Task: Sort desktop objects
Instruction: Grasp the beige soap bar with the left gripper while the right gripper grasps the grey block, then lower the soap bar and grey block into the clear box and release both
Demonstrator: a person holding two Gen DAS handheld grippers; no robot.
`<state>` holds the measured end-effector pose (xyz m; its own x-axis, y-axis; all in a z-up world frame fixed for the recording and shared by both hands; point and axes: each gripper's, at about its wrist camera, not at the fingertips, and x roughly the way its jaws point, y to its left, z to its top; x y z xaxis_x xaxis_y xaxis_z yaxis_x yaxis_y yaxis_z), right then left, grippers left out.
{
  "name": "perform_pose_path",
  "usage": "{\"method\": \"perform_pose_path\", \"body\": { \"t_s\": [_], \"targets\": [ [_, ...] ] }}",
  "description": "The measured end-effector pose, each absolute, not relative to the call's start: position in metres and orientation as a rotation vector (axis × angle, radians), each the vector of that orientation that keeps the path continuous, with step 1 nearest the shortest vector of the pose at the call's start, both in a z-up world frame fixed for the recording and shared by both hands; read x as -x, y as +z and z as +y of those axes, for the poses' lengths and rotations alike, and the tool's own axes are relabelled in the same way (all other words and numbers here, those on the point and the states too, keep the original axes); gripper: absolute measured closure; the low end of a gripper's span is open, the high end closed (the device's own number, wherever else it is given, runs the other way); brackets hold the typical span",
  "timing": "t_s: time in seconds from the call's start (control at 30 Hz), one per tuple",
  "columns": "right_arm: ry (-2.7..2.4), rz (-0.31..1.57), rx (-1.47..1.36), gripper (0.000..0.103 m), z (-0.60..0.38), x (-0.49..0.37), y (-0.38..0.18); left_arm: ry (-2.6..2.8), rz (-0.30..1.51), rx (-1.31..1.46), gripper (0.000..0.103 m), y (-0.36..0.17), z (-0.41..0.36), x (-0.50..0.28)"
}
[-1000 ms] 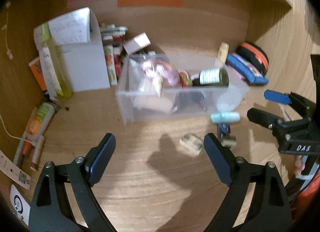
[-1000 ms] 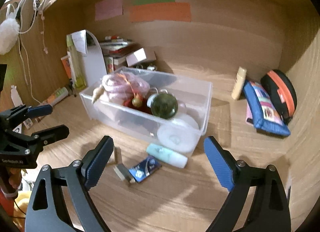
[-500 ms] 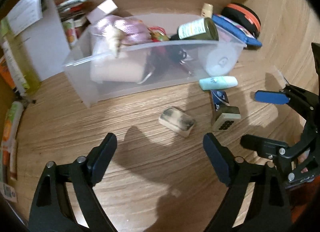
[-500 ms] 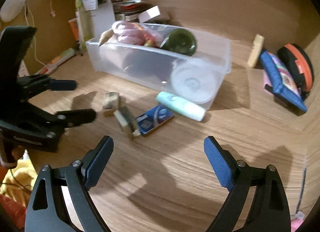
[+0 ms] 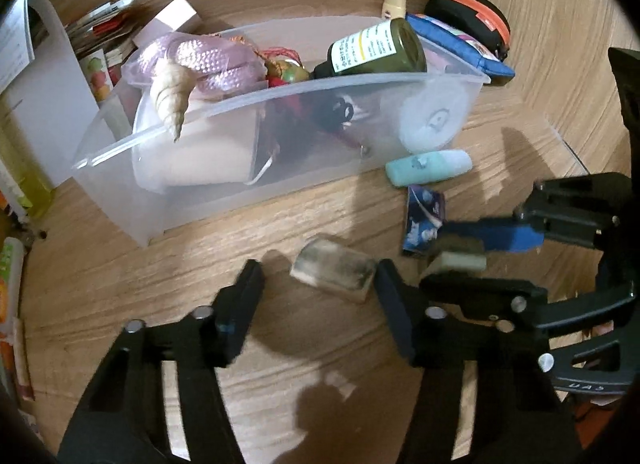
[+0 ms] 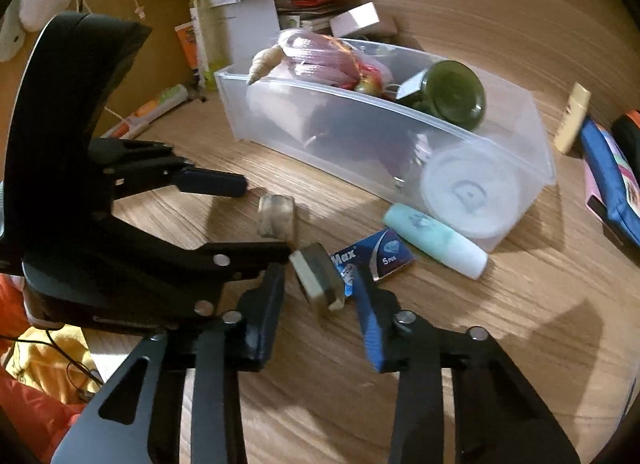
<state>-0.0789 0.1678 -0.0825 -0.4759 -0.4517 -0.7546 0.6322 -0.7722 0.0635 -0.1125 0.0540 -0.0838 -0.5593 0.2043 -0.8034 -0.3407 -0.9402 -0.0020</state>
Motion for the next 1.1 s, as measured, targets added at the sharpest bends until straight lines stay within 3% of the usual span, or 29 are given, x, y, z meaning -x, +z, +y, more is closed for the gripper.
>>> {"method": "perform_pose_path", "body": {
  "t_s": [0.07,0.2,0.77,1.1],
  "targets": [
    [-2.226,0.287,-1.058,0.083,0.168,0.078,-0.082,2.525,0.221,1.252,0.062,-0.084,0.055,0.113],
    [-2.222,0.246,-1.067,0.088,0.174,0.079,-0.082,2.528,0.229,1.238,0.063,-0.084,0.055,0.111],
    [-2.313,0.074,-0.966,0.088,0.208,0.083,-0.040,2.620,-0.016,1.067,0.063,-0.035,0.044,0.088],
    [-2.425,0.012,-0.879,0.088,0.237,0.106,-0.011,2.631,-0.045,0.943,0.063,-0.002,0.058,0.107]
  ]
}}
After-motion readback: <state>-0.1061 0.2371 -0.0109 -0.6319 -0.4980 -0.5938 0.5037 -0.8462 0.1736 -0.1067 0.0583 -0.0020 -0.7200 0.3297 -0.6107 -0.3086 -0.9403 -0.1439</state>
